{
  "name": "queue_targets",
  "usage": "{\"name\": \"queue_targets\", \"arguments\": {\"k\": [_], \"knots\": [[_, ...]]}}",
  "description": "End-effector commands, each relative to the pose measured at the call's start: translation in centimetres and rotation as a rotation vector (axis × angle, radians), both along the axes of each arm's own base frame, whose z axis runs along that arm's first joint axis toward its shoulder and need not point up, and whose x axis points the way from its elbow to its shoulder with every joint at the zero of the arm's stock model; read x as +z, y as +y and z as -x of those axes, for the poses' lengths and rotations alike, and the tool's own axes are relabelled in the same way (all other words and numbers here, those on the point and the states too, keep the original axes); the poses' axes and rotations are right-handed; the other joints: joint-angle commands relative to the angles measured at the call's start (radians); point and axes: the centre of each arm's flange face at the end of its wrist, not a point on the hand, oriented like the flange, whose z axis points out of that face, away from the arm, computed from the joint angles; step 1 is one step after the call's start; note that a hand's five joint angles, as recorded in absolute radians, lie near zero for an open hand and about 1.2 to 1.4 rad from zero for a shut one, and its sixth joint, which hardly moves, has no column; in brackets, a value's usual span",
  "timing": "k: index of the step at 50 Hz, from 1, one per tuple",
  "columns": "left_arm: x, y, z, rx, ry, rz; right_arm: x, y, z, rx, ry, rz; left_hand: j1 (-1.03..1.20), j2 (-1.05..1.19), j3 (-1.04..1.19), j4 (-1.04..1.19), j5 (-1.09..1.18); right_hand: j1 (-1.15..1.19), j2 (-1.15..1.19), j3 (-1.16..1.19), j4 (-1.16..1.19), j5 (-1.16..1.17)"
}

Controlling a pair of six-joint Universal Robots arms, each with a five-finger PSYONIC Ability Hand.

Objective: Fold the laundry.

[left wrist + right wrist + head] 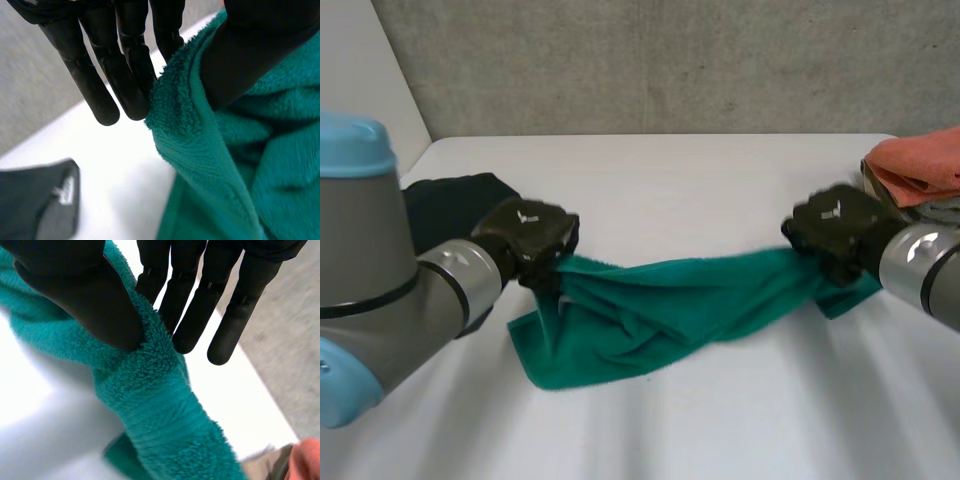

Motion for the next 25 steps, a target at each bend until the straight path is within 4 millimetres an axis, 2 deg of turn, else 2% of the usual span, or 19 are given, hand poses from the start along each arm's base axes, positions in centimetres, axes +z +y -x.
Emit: {"name": "queue_targets", "arguments": {"k": [1,3,4,6,7,8,10,11,12,14,15,16,18,19,21,23,25], "knots": [[-4.0,-1.4,0.7,0.001,-0.039,-0.070,-2.4,0.6,0.2,0.011,0.136,-0.048,0.264,0.220,0.222,0.217,0.225,0.262,0.214,0.204,0.199,0.219],[-4.9,-2.1,1.0,0.003,-0.040,-0.066,-3.3,-0.3,-0.3,0.009,0.148,-0.047,0.264,0.220,0.222,0.217,0.225,0.262,0.214,0.204,0.199,0.219],[-5.1,-3.3,1.6,0.002,-0.030,-0.031,-3.4,-0.9,-0.6,0.007,0.148,-0.033,0.264,0.220,0.222,0.217,0.225,0.262,0.214,0.204,0.199,0.219],[-4.6,-4.8,2.3,0.004,-0.022,0.037,-3.5,-2.3,-1.2,-0.005,0.142,0.007,0.264,0.220,0.222,0.217,0.225,0.262,0.214,0.204,0.199,0.219],[-4.1,-5.6,2.7,0.002,-0.017,0.079,-3.0,-3.8,-1.9,-0.025,0.123,0.075,0.264,0.220,0.222,0.217,0.225,0.262,0.214,0.204,0.199,0.219],[-2.4,-7.3,3.5,-0.007,-0.005,0.185,-2.5,-4.6,-2.4,-0.035,0.106,0.119,0.264,0.220,0.222,0.217,0.225,0.262,0.214,0.204,0.199,0.219],[0.5,-8.9,4.4,-0.010,0.016,0.322,-0.7,-6.4,-3.3,-0.064,0.059,0.234,0.264,0.220,0.222,0.217,0.225,0.262,0.214,0.204,0.199,0.219],[2.3,-9.5,4.8,-0.007,0.030,0.398,1.7,-8.1,-4.0,-0.102,-0.003,0.371,0.264,0.220,0.222,0.217,0.225,0.262,0.214,0.204,0.199,0.219],[6.1,-10.7,5.3,0.015,0.067,0.553,3.1,-8.9,-4.2,-0.120,-0.038,0.445,0.264,0.220,0.222,0.217,0.225,0.262,0.214,0.204,0.199,0.219],[10.1,-11.3,5.7,0.035,0.115,0.706,5.8,-10.1,-4.6,-0.148,-0.114,0.590,0.264,0.220,0.222,0.217,0.225,0.262,0.214,0.204,0.199,0.219],[12.0,-11.5,5.7,0.049,0.143,0.778,8.1,-10.9,-4.8,-0.164,-0.187,0.726,0.264,0.220,0.222,0.217,0.225,0.262,0.214,0.204,0.199,0.219],[15.4,-11.6,5.6,0.074,0.202,0.893,9.2,-11.2,-5.0,-0.167,-0.223,0.793,0.264,0.220,0.222,0.217,0.225,0.262,0.214,0.204,0.199,0.219],[17.5,-11.4,5.7,0.081,0.251,0.963,10.9,-11.5,-5.0,-0.178,-0.289,0.903,0.264,0.220,0.222,0.217,0.225,0.262,0.214,0.204,0.199,0.219],[18.1,-11.3,5.6,0.084,0.268,0.984,12.1,-11.4,-5.1,-0.177,-0.339,0.986,0.264,0.220,0.222,0.217,0.225,0.262,0.214,0.204,0.199,0.219],[18.4,-11.1,5.7,0.083,0.290,0.989,12.5,-11.3,-5.1,-0.174,-0.360,1.028,0.264,0.220,0.222,0.217,0.225,0.262,0.214,0.204,0.199,0.219],[18.2,-10.9,5.7,0.078,0.297,0.971,11.9,-11.1,-5.0,-0.172,-0.362,1.015,0.264,0.220,0.222,0.217,0.225,0.262,0.214,0.204,0.199,0.219],[17.0,-10.8,5.5,0.075,0.295,0.910,11.0,-11.0,-5.0,-0.168,-0.353,0.986,0.264,0.220,0.222,0.217,0.225,0.262,0.214,0.204,0.199,0.219]]}}
